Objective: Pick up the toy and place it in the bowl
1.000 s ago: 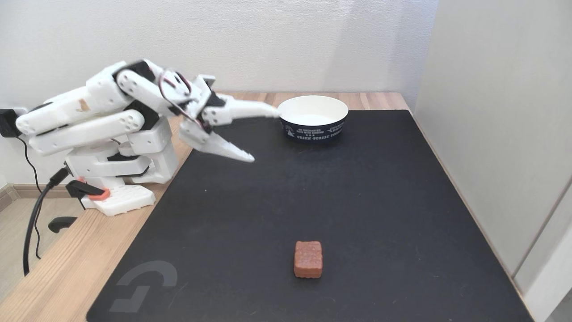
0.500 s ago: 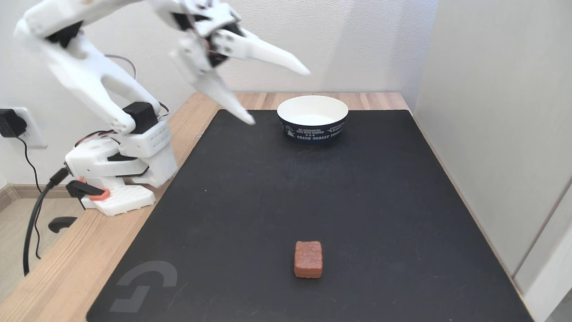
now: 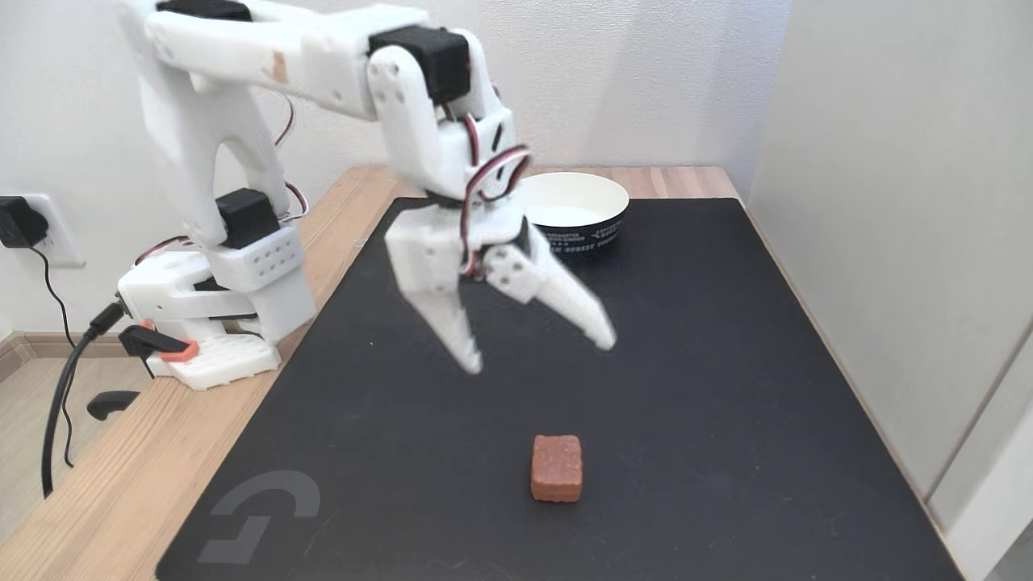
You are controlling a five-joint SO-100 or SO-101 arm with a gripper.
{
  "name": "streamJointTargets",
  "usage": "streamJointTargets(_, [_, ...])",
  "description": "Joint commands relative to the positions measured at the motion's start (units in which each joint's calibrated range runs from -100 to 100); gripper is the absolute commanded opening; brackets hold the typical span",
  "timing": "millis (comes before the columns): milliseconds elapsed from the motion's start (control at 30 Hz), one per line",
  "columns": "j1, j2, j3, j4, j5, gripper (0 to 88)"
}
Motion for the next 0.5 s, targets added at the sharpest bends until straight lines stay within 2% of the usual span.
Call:
streamJointTargets(0, [2.7, 8.1, -8.7, 0.4, 0.8, 42.0])
streamJointTargets(200, [5.7, 15.2, -16.2, 0.4, 3.7, 42.0])
streamJointTargets(467, [5.1, 22.7, -23.6, 0.1, 3.8, 42.0])
